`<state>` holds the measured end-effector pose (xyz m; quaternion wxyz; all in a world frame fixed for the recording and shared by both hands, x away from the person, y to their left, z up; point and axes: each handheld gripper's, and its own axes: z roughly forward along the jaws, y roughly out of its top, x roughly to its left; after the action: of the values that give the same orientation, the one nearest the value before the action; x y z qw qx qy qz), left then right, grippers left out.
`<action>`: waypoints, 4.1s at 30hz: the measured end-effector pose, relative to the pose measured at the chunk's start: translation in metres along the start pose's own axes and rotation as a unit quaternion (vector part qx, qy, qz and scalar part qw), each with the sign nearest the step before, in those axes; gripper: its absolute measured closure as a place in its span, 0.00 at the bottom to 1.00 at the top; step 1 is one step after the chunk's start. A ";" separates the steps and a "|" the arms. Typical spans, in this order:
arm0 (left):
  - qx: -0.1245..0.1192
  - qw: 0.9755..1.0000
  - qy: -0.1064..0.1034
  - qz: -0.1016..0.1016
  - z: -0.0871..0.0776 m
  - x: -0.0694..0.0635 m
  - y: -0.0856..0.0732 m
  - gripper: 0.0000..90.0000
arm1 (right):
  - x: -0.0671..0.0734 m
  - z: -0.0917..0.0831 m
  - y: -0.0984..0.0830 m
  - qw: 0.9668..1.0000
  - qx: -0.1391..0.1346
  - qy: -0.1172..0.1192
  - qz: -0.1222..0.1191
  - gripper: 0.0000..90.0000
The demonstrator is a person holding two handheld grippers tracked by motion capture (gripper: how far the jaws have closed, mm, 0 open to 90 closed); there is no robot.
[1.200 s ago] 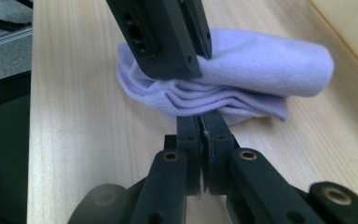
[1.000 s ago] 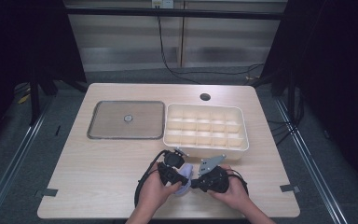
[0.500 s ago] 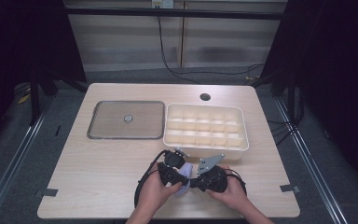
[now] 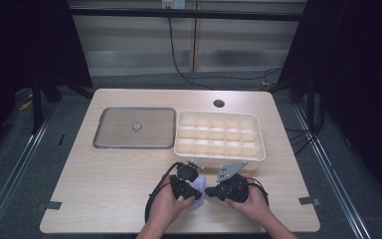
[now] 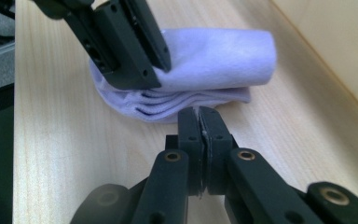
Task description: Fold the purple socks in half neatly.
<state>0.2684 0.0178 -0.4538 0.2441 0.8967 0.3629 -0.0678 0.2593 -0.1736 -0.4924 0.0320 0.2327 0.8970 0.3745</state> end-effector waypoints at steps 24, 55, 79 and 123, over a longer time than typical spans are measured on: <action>-0.020 1.000 0.007 -0.001 0.006 0.001 -0.012 0.91 | -0.007 -0.019 0.008 0.999 -0.025 -0.015 0.013 1.00; -0.027 1.000 0.005 -0.009 0.007 0.002 -0.015 0.92 | -0.009 0.016 0.035 1.000 -0.007 -0.012 -0.006 1.00; -0.032 0.999 -0.018 -0.018 0.002 0.001 -0.015 0.86 | -0.022 0.014 0.022 1.000 -0.003 -0.018 0.020 1.00; -0.030 0.999 0.019 -0.014 0.003 0.007 -0.020 0.91 | -0.001 0.006 0.046 1.000 -0.015 -0.017 -0.018 1.00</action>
<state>0.2600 0.0330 -0.4661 0.2627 0.8848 0.3824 -0.0430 0.2799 -0.1427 -0.4653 0.0579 0.2222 0.8948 0.3829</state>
